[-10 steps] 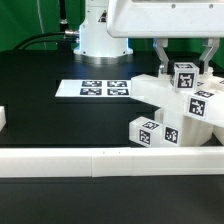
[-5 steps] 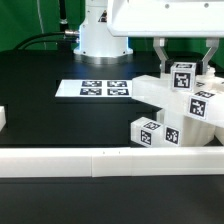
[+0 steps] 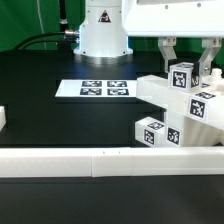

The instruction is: Assemble chair

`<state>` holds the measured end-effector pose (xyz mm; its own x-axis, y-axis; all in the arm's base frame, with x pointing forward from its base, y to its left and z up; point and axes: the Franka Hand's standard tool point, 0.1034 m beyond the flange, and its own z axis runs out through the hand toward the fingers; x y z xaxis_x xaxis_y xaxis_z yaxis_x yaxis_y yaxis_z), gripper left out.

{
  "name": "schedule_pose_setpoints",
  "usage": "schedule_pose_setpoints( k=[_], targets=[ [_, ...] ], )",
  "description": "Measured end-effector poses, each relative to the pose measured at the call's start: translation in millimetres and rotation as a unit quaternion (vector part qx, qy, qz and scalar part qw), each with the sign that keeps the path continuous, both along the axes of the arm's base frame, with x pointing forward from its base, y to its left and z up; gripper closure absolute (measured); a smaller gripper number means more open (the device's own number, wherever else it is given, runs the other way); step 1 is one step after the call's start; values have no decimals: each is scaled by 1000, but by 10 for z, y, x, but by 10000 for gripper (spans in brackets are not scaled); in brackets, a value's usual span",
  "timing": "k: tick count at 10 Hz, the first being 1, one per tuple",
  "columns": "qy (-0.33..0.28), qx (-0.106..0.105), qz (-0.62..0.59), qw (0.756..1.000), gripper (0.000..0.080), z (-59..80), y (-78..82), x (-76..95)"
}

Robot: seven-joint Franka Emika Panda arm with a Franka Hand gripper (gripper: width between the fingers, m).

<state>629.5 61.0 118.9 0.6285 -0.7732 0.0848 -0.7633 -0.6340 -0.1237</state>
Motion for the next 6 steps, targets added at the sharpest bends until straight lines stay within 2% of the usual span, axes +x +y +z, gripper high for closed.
schedule_pose_setpoints(
  k=[1, 3, 5, 6],
  targets=[
    [1, 8, -43, 999, 515, 0, 4, 0],
    [-13, 41, -149, 988, 515, -3, -4, 5],
    [-13, 37, -122, 992, 515, -7, 4, 6],
    [-11, 36, -119, 992, 322, -8, 15, 3]
  ],
)
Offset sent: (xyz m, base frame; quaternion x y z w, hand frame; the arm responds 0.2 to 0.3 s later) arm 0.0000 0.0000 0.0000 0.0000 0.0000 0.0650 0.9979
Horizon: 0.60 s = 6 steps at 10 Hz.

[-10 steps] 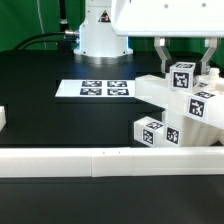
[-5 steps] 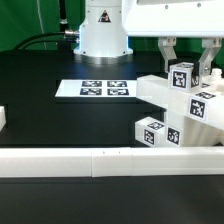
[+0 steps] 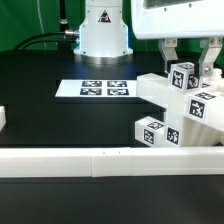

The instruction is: Assemble chair

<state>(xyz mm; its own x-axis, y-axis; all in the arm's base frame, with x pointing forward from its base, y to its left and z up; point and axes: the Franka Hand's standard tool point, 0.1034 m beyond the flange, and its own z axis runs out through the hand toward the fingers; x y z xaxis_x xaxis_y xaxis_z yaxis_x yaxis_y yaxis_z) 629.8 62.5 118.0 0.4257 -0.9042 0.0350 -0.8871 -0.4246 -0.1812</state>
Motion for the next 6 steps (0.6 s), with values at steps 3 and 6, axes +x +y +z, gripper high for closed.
schedule_pose_setpoints(
  k=[3, 6],
  targets=[
    [-1, -14, 89, 996, 162, 13, 42, 7],
    [2, -42, 236, 971, 151, 9, 52, -12]
  ],
)
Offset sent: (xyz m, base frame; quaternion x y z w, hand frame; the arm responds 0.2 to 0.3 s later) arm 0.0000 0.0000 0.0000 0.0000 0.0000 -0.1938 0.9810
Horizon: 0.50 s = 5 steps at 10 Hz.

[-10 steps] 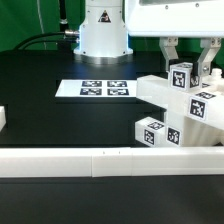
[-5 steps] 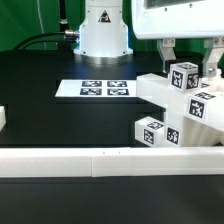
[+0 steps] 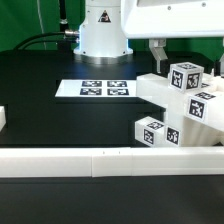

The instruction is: Assemble chair

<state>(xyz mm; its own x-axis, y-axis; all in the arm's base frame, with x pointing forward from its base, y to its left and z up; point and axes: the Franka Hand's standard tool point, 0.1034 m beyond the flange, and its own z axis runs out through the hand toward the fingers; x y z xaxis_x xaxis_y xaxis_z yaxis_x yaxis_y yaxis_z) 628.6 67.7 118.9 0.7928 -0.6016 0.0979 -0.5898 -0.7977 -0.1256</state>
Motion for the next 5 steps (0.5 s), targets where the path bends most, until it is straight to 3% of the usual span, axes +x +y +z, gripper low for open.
schedule_pose_setpoints(
  k=[3, 5],
  targets=[
    [-6, -22, 143, 989, 151, -1, 14, -2],
    [-9, -39, 240, 970, 151, -3, -22, 2]
  ],
)
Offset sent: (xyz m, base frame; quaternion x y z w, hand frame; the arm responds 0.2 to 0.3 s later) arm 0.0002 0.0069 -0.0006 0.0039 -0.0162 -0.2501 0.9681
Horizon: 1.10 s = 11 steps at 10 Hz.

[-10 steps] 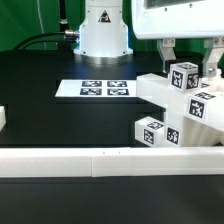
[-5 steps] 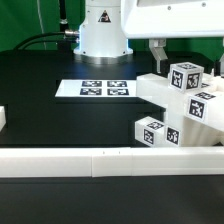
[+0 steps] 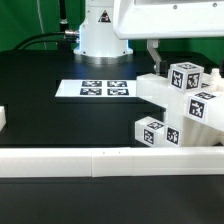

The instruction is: Assemble chair

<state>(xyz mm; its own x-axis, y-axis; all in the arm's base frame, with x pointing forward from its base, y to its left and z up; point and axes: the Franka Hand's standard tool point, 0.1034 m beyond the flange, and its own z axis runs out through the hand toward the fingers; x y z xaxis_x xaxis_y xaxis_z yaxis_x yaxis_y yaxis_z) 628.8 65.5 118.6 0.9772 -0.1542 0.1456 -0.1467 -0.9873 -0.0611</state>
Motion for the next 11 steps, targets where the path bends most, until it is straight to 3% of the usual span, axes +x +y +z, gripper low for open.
schedule_pose_setpoints(
  k=[6, 9, 11],
  targets=[
    [-5, -28, 152, 988, 151, -2, -67, 5],
    [-5, -28, 152, 988, 517, -2, -67, 6],
    [-5, -24, 134, 991, 516, -2, -66, 6]
  ],
)
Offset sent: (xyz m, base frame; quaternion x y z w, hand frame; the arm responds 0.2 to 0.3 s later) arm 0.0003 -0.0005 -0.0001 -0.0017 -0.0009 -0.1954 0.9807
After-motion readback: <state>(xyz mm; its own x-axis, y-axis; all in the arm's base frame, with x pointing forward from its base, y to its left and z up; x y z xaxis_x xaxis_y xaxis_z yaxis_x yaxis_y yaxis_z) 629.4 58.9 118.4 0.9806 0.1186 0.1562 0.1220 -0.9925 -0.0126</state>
